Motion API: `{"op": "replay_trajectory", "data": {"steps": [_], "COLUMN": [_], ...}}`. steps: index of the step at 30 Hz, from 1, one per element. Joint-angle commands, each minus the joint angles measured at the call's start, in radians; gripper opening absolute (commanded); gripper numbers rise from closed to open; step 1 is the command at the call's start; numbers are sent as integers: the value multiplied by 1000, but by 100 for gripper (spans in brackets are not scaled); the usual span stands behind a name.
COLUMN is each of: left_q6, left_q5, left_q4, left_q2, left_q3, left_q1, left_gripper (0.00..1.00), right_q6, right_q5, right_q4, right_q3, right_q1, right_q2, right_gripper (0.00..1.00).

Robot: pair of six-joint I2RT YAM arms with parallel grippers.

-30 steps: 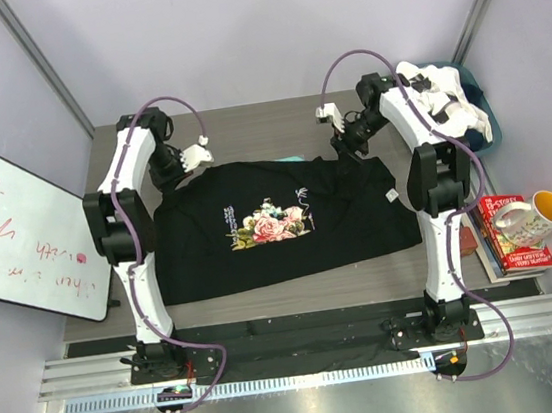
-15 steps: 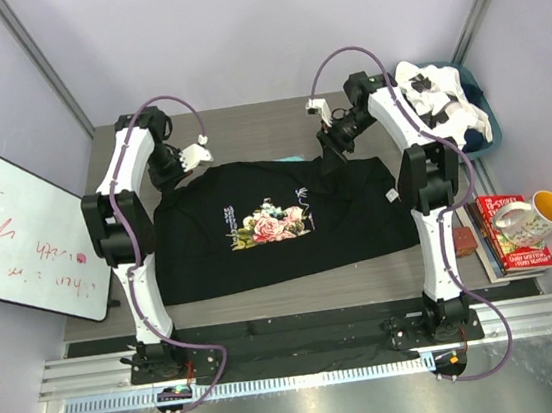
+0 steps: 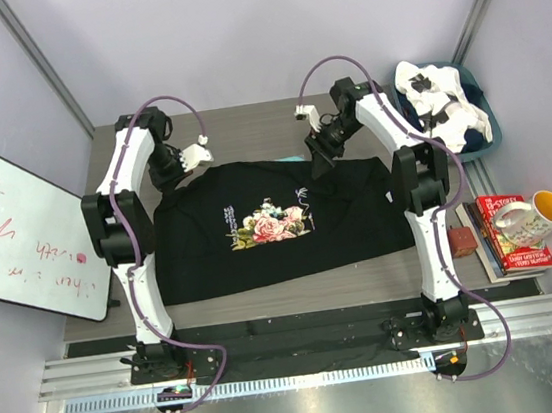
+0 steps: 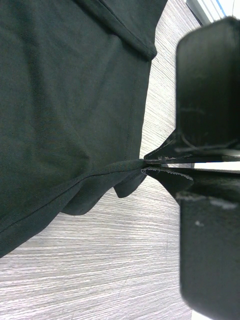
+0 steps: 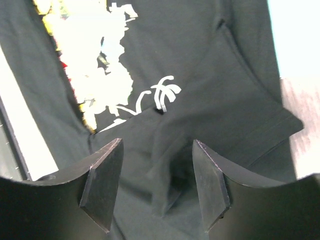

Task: Fold and stack the t-shirts
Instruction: Grap the side of the flattened tshirt furthest away from the robot with both arms

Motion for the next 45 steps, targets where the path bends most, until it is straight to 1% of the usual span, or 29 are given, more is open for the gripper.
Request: {"op": "replay_trajectory", "data": {"steps": [1,7,9,12,13,15,17,18,19,23,24,26,27,28,30,31,32,33,35,36,38,39,42,45], "left_q6": [5,5,5,2,2,-1,-1,-1,-1,-20,-39,-69,-84,-98,-116,-121,-130,-133,-142,-150,-162,-168,-190,-187], "left_q5": [22,25,27,30,28,31,28,28,27,21,19,8,5,-4,-27,-54,-76,-91,-130,-143,-180,-196,-243,-254], "left_q4": [-30,-30,-28,-27,-27,-28,-27,-27,-27,1,14,76,93,147,203,269,309,341,433,462,524,545,633,660], "left_q2": [-41,-36,-35,-30,-29,-27,-27,-29,-27,-33,-41,-52,-65,-72,-98,-108,-118,-125,-147,-150,-159,-161,-164,-167], "left_q3": [0,0,0,2,3,6,6,5,5,3,2,-6,-9,-15,-46,-59,-93,-105,-139,-148,-159,-164,-181,-191], "left_q1": [0,6,8,8,8,6,8,8,8,14,17,26,28,31,36,34,36,36,34,36,36,36,34,36], "left_gripper": [0,0,0,0,0,0,0,0,0,0,0,0,0,0,0,0,0,0,0,0,0,0,0,0], "right_q6": [57,57,46,38,34,28,12,8,1,-25,-23,-6,1,9,12,12,14,15,12,12,11,11,18,34], "right_q5": [49,95,105,114,115,112,112,117,123,187,244,296,325,382,431,480,500,522,560,575,603,606,605,573], "right_q4": [102,136,142,147,140,130,114,110,105,116,134,226,314,361,454,551,600,695,783,870,944,1016,1113,1131], "right_q3": [4,10,4,-4,-2,2,7,7,8,31,34,33,16,5,-33,-45,-57,-82,-100,-120,-134,-146,-159,-151], "right_q1": [3,1,3,3,3,3,6,7,9,7,6,-7,-14,-28,-43,-51,-66,-73,-88,-93,-102,-103,-106,-108], "right_q2": [7,-6,-17,-19,-17,-11,-11,-11,-13,-31,-49,-74,-92,-124,-158,-186,-197,-206,-224,-229,-229,-226,-218,-209], "right_gripper": [62,60,58,51,46,42,30,21,1,1,1,1,1,1,1,1,1,1,1,1,1,1,1,1]}}
